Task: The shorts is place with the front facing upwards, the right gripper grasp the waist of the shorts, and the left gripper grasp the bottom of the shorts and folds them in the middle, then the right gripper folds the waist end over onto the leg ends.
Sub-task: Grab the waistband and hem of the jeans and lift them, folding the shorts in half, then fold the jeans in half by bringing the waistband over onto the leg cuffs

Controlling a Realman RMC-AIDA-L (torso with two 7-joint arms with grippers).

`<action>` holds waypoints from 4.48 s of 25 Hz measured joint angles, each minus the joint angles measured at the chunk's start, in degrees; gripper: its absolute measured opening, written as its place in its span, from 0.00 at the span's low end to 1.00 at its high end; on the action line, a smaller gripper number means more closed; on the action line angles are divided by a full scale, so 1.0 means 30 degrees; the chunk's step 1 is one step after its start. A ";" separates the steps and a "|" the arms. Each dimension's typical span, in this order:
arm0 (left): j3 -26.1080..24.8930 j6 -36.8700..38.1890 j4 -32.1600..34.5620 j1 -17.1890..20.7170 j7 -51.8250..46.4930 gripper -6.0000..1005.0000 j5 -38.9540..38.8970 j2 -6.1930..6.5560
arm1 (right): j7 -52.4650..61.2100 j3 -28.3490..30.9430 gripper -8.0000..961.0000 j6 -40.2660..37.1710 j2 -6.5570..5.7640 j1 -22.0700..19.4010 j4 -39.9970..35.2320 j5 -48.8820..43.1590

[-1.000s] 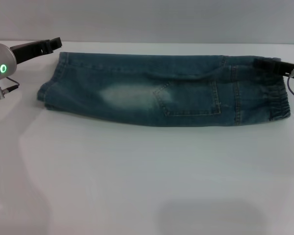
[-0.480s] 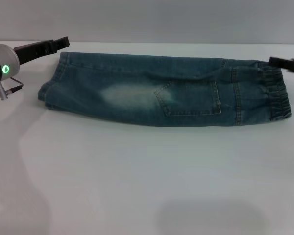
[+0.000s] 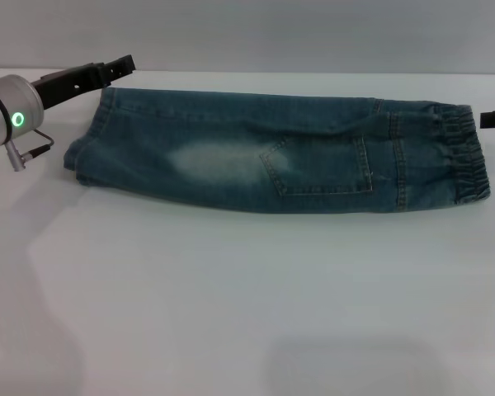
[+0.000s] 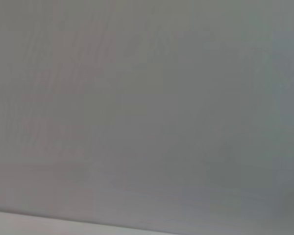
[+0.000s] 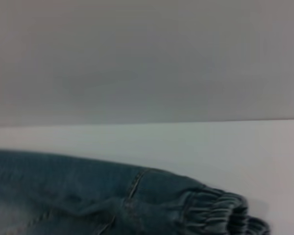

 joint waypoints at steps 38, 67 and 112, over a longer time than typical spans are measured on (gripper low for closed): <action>0.0040 -0.0201 -0.0695 0.0175 0.1483 0.75 -0.2129 0.0069 | 0.0561 -0.2364 0.50 0.4055 0.1701 0.2446 0.2780 -0.2861; -0.0008 0.1072 -0.4866 -0.1686 0.8238 0.75 -0.4435 -0.0106 | 0.1232 -0.2488 0.08 -0.3403 0.1840 0.1447 -0.4588 0.0149; -0.0599 0.1605 -1.1173 -0.3496 1.5807 0.75 -0.4310 -0.0262 | 0.2591 -0.2655 0.08 -0.6397 0.1232 0.6883 -0.6009 0.0611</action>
